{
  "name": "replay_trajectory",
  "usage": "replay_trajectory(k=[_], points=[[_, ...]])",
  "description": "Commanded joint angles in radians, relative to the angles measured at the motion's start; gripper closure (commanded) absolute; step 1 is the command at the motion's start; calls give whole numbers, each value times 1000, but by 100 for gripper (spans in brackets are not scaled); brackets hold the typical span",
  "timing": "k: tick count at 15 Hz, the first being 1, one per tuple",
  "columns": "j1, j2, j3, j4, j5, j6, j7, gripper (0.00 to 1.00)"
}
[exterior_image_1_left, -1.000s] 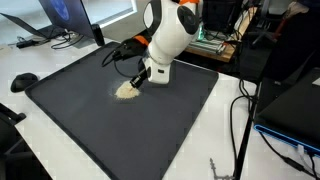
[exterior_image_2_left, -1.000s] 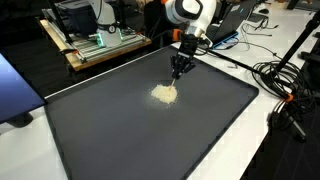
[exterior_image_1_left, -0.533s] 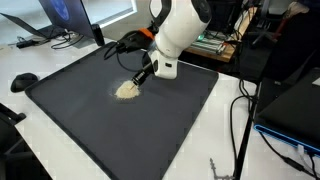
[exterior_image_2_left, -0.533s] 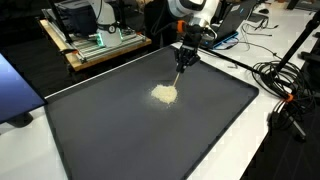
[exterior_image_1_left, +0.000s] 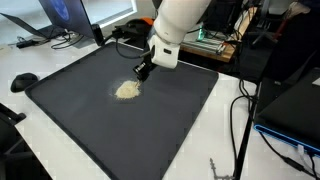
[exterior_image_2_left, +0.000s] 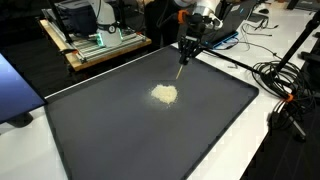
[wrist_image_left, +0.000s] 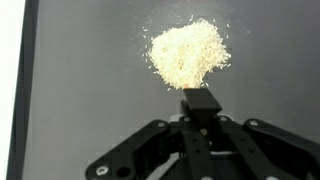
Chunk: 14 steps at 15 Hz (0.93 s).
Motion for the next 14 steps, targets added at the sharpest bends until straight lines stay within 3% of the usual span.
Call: replay_trajectory(k=[1, 7, 14], points=[[-2, -4, 4, 46, 95, -75, 11, 97], [93, 64, 2, 180, 38, -290, 110, 97], [204, 257, -2, 406, -28, -488, 161, 97]])
